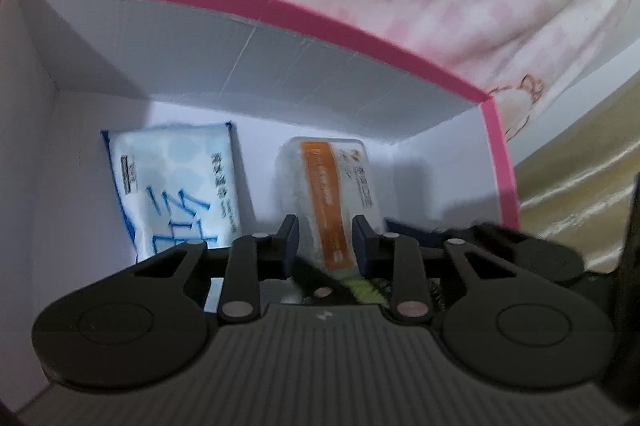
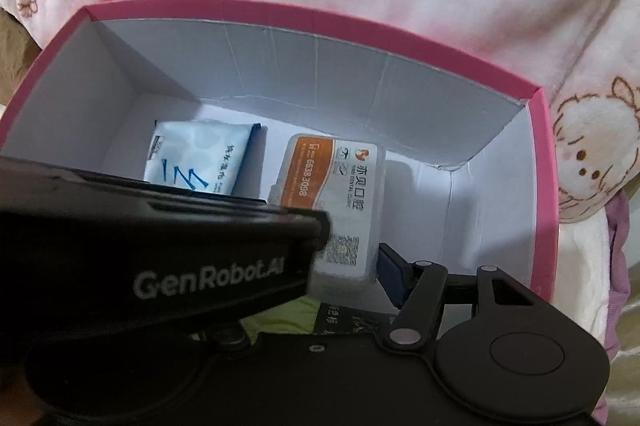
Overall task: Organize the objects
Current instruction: 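Lower the clear case into the box and open the left tool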
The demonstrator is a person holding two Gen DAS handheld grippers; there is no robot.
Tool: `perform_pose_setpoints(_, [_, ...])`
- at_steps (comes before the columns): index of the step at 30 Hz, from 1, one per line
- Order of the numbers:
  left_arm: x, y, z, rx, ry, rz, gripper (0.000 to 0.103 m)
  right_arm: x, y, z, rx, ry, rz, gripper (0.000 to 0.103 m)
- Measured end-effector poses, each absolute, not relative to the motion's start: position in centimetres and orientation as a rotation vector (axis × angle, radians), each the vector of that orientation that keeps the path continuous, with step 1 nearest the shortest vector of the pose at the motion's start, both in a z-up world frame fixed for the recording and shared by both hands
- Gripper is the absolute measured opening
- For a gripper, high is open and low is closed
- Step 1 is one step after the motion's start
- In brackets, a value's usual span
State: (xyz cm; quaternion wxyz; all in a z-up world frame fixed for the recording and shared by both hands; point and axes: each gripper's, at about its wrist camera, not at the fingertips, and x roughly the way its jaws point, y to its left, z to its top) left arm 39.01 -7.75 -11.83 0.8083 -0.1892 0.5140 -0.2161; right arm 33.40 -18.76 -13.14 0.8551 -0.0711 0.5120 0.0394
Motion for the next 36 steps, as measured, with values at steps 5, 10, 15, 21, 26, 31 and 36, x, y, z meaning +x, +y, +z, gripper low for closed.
perform_pose_setpoints(5, [38.6, -8.5, -12.2, -0.369, 1.126, -0.399, 0.028, 30.6, -20.0, -10.9, -0.108, 1.003, 0.176, 0.065])
perform_pose_setpoints(10, [38.4, -9.5, -11.9, -0.357, 1.111, -0.391, 0.023, 27.1, -21.3, -9.0, -0.097, 0.888, 0.230, 0.046])
perform_pose_setpoints(15, [38.4, -11.1, -11.9, -0.362, 1.121, -0.424, 0.019, 25.9, -22.5, -9.0, -0.068, 0.836, 0.221, 0.036])
perform_pose_setpoints(21, [37.6, -13.4, -11.6, -0.316, 1.110, -0.463, 0.018, 25.5, -23.9, -10.1, -0.037, 0.807, 0.213, 0.033])
perform_pose_setpoints(26, [36.8, -14.0, -11.0, -0.292, 1.055, -0.507, 0.019, 25.2, -24.1, -10.2, -0.035, 0.793, 0.236, 0.033])
perform_pose_setpoints(31, [35.4, -13.3, -9.3, -0.247, 1.033, -0.504, 0.027, 24.5, -24.3, -9.5, -0.019, 0.796, 0.239, 0.037])
perform_pose_setpoints(36, [34.0, -11.7, -5.9, -0.186, 1.026, -0.492, 0.042, 21.9, -24.1, -7.5, 0.024, 0.781, 0.263, 0.040])
